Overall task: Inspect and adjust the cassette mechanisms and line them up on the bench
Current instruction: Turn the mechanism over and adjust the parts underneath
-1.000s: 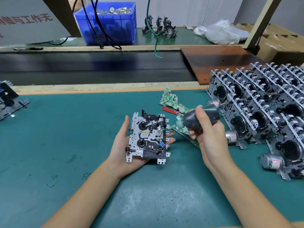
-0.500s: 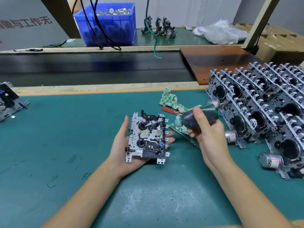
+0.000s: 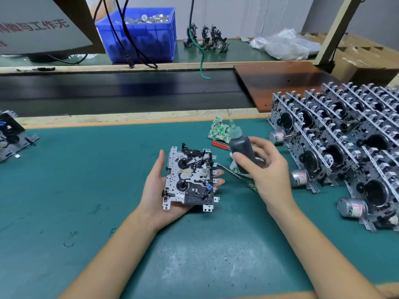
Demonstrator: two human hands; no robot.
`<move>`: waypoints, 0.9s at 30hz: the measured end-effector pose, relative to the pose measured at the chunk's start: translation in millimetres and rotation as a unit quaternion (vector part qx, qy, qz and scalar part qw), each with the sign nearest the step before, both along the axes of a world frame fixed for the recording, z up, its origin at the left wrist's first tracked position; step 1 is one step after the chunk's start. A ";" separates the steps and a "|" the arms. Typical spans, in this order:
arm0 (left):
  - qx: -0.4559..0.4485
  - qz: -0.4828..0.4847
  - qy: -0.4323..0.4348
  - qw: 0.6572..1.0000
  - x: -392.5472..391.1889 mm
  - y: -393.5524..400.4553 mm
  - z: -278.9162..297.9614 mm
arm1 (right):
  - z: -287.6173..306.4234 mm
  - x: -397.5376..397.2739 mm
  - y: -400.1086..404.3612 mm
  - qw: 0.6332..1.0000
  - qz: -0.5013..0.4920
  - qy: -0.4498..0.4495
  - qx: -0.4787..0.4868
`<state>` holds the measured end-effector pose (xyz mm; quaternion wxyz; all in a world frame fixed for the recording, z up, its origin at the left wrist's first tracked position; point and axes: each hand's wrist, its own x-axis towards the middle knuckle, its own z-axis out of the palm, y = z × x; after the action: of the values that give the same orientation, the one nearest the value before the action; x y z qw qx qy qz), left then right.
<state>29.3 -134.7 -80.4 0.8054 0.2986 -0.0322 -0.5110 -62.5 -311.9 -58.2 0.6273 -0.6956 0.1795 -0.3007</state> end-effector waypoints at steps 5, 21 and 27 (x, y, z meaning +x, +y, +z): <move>0.032 0.029 -0.022 0.999 7.9 5.0 1.8 | -8.0 15.8 4.4 0.998 0.004 0.030 -0.062; 0.078 -0.056 -0.077 0.992 11.0 16.1 20.9 | -4.5 49.2 8.1 0.980 -0.031 0.048 -0.192; 0.128 -0.102 -0.116 0.980 3.4 13.4 17.5 | -6.7 -23.2 0.8 0.850 0.154 0.142 -0.484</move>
<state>32.7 -121.4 -62.9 0.6954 0.4511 -0.0899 -0.5521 -85.7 -311.1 -64.9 0.2174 -0.9649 -0.0104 -0.1470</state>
